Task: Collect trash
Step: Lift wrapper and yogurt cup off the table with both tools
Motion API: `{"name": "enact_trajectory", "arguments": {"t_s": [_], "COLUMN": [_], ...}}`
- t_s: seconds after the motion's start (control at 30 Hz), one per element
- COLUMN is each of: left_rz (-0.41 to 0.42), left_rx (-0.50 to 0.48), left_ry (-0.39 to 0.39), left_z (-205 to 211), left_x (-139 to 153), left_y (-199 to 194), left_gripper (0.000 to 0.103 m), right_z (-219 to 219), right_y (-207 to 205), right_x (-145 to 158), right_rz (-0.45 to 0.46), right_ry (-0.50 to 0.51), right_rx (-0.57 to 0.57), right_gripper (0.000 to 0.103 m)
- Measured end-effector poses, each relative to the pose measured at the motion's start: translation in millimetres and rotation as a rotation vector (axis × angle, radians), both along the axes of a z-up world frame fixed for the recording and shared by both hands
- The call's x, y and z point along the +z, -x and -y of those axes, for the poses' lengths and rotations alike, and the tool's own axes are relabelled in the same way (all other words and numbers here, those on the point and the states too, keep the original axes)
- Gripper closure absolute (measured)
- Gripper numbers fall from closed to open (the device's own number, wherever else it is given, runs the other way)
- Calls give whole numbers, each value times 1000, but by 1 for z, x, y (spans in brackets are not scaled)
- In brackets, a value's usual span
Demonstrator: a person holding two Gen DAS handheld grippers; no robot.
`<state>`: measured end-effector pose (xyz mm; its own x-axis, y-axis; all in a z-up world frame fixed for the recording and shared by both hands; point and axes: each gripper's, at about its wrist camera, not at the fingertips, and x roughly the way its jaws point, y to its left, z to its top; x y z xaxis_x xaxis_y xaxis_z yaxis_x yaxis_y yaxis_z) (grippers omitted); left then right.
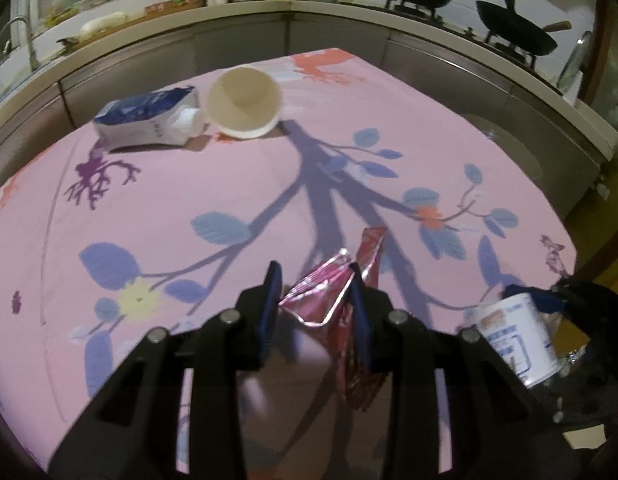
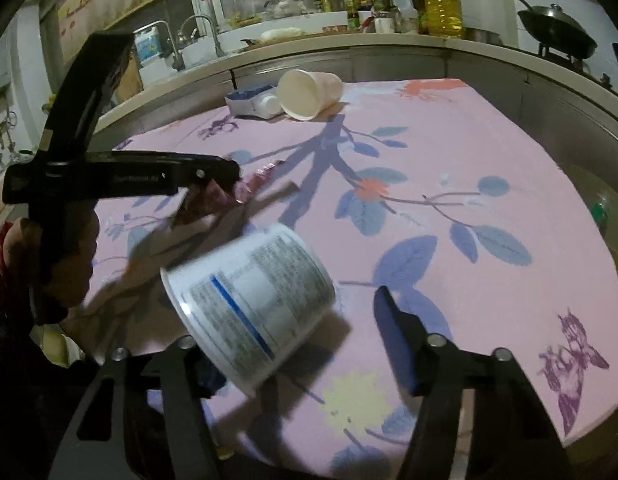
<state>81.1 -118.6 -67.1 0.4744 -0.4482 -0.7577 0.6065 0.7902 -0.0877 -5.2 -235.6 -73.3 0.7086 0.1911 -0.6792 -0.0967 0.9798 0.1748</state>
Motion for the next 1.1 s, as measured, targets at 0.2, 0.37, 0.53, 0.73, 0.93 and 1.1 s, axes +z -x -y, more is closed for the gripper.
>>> {"name": "enact_trajectory", "arguments": {"t_s": [0.2,0.37,0.53,0.73,0.93,1.1], "left_rz": [-17,-13,-10,1,-11,-9], "left_rx": [60,142,196,217,224,226], "left_ry": [23,35,25,-24,-43,-56], "left_z": [-17,-51,-72,-75,-72,-70], "left_x": [4,7,2,-9,-16,-18], "left_y": [-5,-12,-17,-16,-18,-19], "left_gripper": [71,71,71,71,71,71], "right_z": [-17,-28,-54,-73,-73,-67], "right_y": [-27,-63,-97,-105,-88,-77], "right_x": [1,13,22,7,7,9], "right_rz": [-26,-34,-41,-53,-33,-18], "right_ry": [-37,-117,-72,40,82,82], "right_rx": [55,27,33,18,19,10], "right_gripper": [76,76,76,73,49,48]}}
